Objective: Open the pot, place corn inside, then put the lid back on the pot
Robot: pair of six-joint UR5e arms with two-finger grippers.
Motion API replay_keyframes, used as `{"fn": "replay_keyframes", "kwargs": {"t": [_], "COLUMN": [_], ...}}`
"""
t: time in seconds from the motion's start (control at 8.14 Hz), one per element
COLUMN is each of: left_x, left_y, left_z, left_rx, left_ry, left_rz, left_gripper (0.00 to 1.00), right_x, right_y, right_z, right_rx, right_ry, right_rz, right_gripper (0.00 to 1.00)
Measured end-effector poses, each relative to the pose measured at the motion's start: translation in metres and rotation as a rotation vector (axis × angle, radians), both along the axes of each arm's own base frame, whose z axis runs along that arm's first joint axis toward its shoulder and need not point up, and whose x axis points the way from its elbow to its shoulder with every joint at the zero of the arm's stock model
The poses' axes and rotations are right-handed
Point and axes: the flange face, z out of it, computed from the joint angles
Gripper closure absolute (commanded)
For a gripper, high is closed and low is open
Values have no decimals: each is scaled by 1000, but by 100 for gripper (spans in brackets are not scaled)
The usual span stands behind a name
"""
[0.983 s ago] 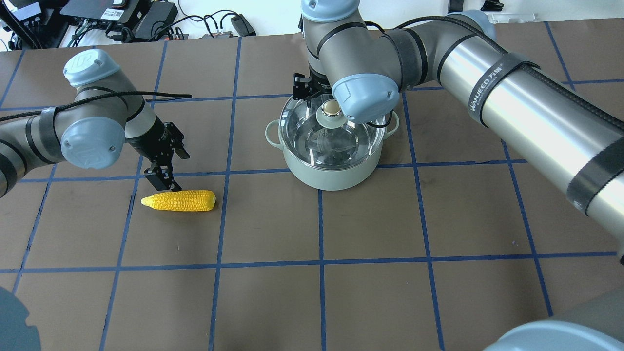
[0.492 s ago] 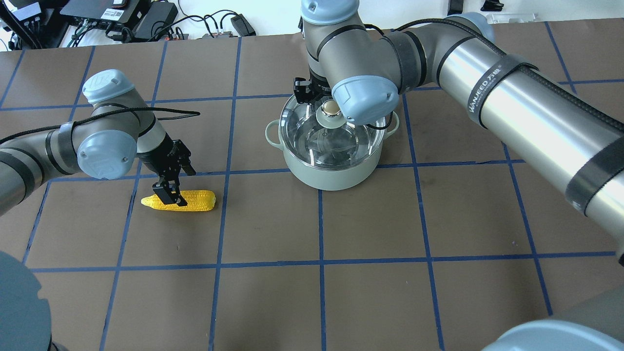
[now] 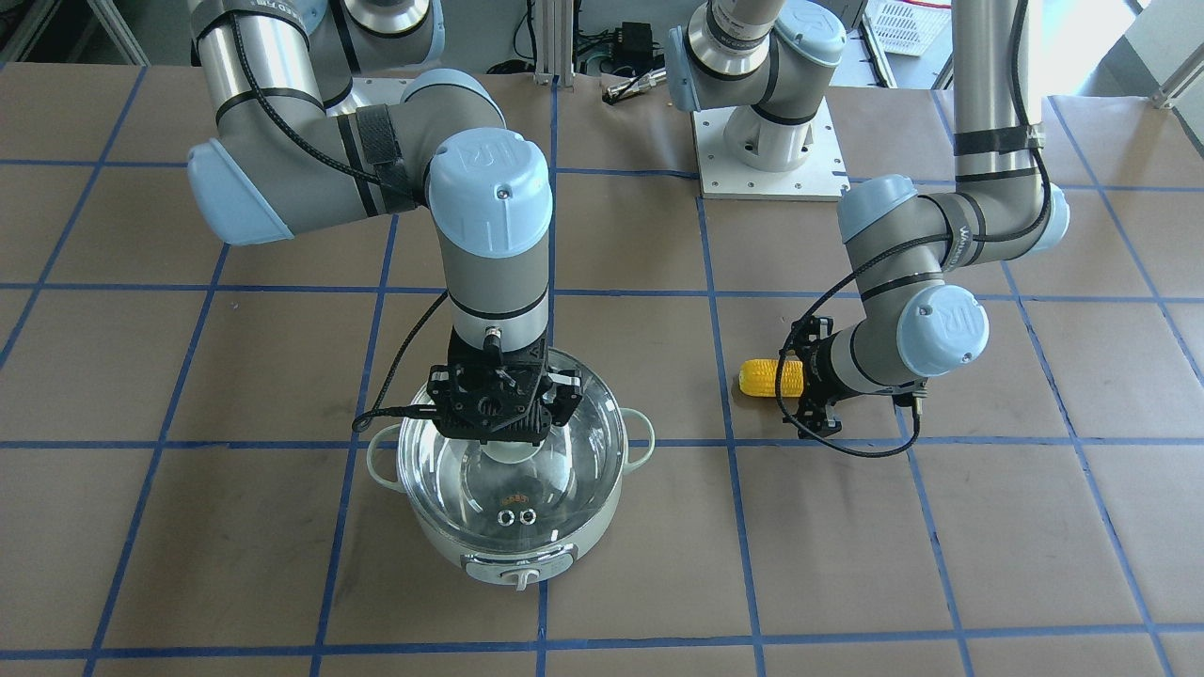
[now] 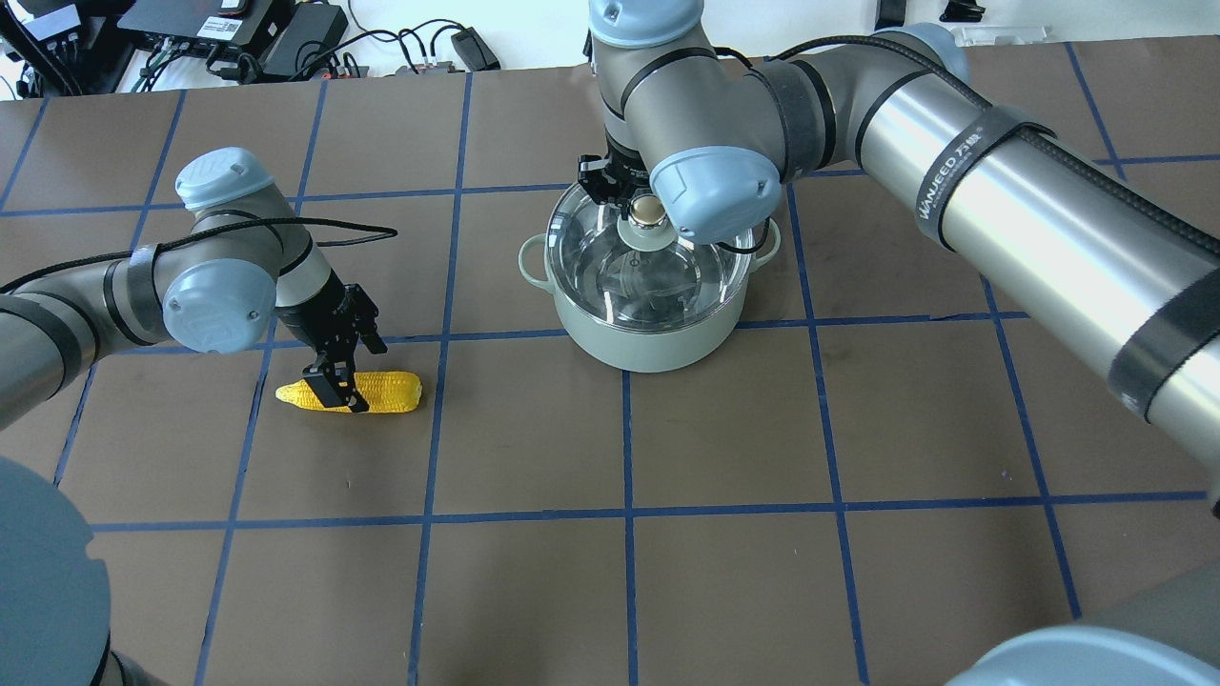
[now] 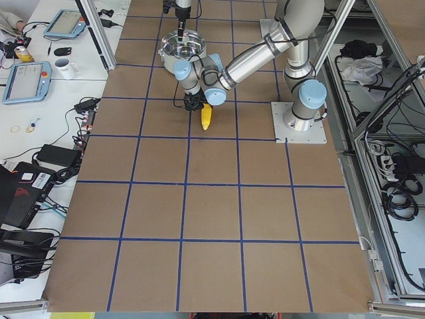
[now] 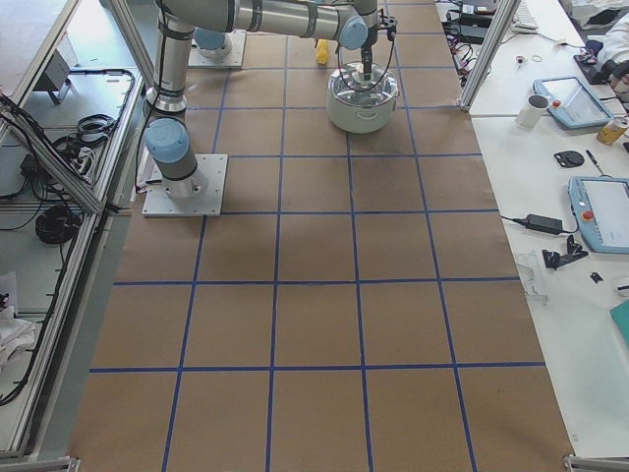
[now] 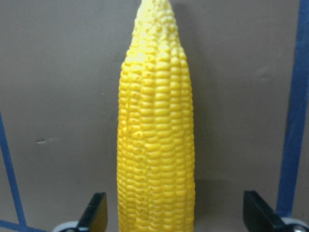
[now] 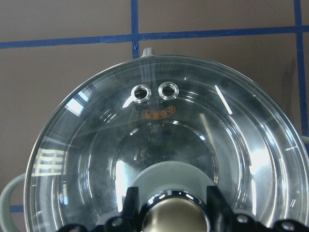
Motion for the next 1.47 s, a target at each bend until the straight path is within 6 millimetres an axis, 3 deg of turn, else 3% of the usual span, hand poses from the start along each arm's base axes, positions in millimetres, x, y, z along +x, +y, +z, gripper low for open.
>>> {"fn": "replay_keyframes", "kwargs": {"t": [0.37,0.49,0.74,0.86,1.23,1.47], "left_x": [12,13,14,14,12,12], "left_y": [3,3,3,3,2,-2], "left_z": [-6,-8,-16,-18,-11,11], "left_rx": [41,49,67,73,67,73], "left_ry": [-118,-127,-133,-137,-137,-142], "left_rz": [-29,-31,-20,-2,66,78], "left_gripper": [3,22,83,100,100,100], "right_x": [0,-2,-15,-36,-128,-165], "right_y": [0,2,11,16,58,76], "right_z": [11,24,59,82,158,179], "right_rx": [-17,-35,-65,-60,11,32], "right_ry": [-5,-10,-18,-18,11,1], "right_rz": [5,7,6,-5,-9,-35], "right_gripper": [65,68,73,74,74,74]}}
